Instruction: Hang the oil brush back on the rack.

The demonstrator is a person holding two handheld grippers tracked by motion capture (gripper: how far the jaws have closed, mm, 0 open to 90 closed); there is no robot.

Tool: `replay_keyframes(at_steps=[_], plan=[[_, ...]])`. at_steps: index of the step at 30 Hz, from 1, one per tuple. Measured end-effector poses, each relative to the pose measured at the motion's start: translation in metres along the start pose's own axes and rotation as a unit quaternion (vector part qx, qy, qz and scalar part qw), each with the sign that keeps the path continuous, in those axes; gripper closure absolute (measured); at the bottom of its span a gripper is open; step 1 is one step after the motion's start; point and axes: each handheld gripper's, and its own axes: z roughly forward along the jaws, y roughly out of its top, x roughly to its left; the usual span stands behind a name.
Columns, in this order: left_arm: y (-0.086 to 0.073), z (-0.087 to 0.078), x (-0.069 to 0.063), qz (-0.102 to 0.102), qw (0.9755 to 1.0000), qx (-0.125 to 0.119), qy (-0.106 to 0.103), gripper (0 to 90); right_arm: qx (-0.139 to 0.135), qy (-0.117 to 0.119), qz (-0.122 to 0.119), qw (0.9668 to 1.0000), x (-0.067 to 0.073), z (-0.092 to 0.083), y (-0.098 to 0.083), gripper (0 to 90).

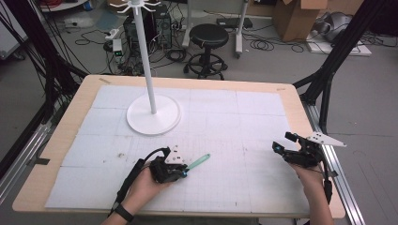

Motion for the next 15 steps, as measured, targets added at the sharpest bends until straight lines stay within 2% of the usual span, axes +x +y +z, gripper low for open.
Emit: replay_keyframes(at_steps=[9,11,15], plan=[[-0.001,-0.002,0.005,0.0,0.9998,-0.012,-0.018,81.9,0.0,0.0,0.003,1.0,-0.001,0.0,0.0,15.4],[0.0,-0.005,0.007,-0.008,0.9992,-0.027,-0.028,81.9,0.0,0.0,0.004,1.0,-0.001,0.0,0.0,15.4],[0.0,-0.015,0.013,-0.015,0.9977,-0.057,-0.032,81.9,-0.001,0.0,0.004,1.0,-0.001,-0.001,0.0,15.4]])
